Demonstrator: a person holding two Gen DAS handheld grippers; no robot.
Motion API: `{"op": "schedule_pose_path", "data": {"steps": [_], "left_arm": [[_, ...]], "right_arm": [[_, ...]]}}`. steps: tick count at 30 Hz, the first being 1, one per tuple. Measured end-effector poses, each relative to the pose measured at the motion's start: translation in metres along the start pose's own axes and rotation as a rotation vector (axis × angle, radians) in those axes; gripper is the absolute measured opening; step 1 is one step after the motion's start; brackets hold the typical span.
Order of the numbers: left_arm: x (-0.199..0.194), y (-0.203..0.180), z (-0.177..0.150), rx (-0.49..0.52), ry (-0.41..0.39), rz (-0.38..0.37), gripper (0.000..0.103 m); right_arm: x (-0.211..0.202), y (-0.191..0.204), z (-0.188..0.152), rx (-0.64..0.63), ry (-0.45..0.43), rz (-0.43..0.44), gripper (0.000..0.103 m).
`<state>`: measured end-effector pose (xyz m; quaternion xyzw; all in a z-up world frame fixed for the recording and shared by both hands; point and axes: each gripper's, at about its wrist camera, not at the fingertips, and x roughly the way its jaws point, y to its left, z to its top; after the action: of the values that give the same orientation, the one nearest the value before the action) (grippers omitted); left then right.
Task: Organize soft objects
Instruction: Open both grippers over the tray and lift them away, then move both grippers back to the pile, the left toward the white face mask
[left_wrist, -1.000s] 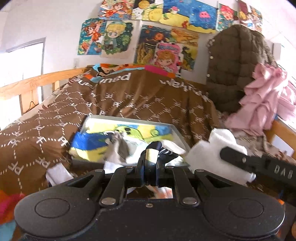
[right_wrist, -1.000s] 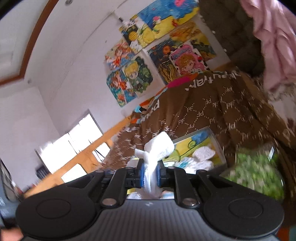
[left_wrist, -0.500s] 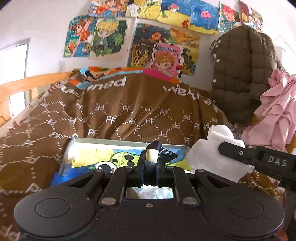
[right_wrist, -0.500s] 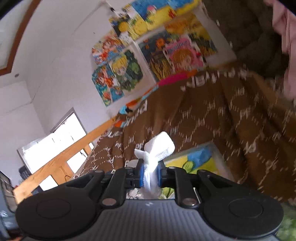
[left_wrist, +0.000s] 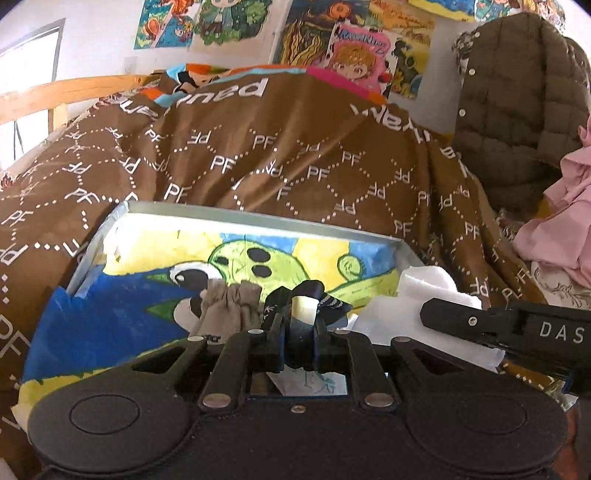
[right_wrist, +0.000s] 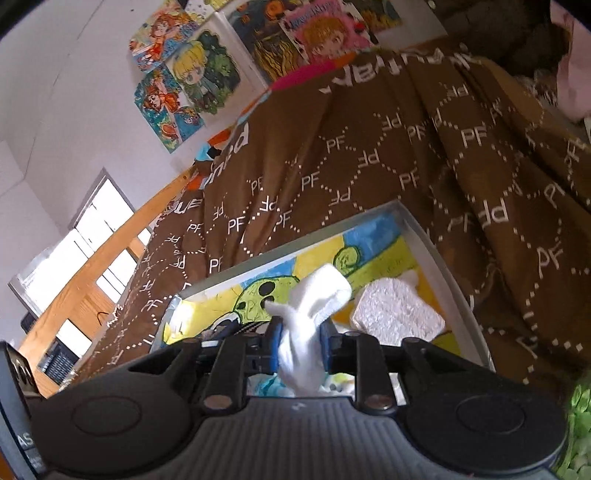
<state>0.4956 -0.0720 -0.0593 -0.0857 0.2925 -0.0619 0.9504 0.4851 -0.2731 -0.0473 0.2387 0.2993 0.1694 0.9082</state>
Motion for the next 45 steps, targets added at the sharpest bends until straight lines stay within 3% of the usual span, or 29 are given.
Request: {"op": "schedule_pose_path", "data": {"steps": [7, 9, 14, 24, 36, 45], "left_arm": [[0.000, 0.001, -0.003, -0.028, 0.012, 0.014, 0.025], [-0.001, -0.001, -0.004, -0.019, 0.008, 0.014, 0.036], [-0.010, 0.003, -0.007, -0.055, -0.011, 0.010, 0.066], [-0.058, 0.004, -0.005, -0.110, -0.099, 0.019, 0.097], [-0.162, -0.005, 0.000, -0.129, -0.219, 0.012, 0.102], [-0.234, -0.020, -0.020, -0.067, -0.264, 0.004, 0.102]], "right_arm": [[0.004, -0.007, 0.000, 0.020, 0.030, -0.026, 0.040], [0.002, -0.007, 0.002, 0.022, 0.027, -0.023, 0.054], [-0.007, -0.006, 0.008, 0.027, 0.010, -0.004, 0.070], [-0.065, 0.004, 0.025, 0.032, -0.076, 0.067, 0.098], [-0.159, 0.041, 0.008, -0.117, -0.234, 0.068, 0.103], [-0.221, 0.070, -0.032, -0.270, -0.356, -0.021, 0.103]]}}
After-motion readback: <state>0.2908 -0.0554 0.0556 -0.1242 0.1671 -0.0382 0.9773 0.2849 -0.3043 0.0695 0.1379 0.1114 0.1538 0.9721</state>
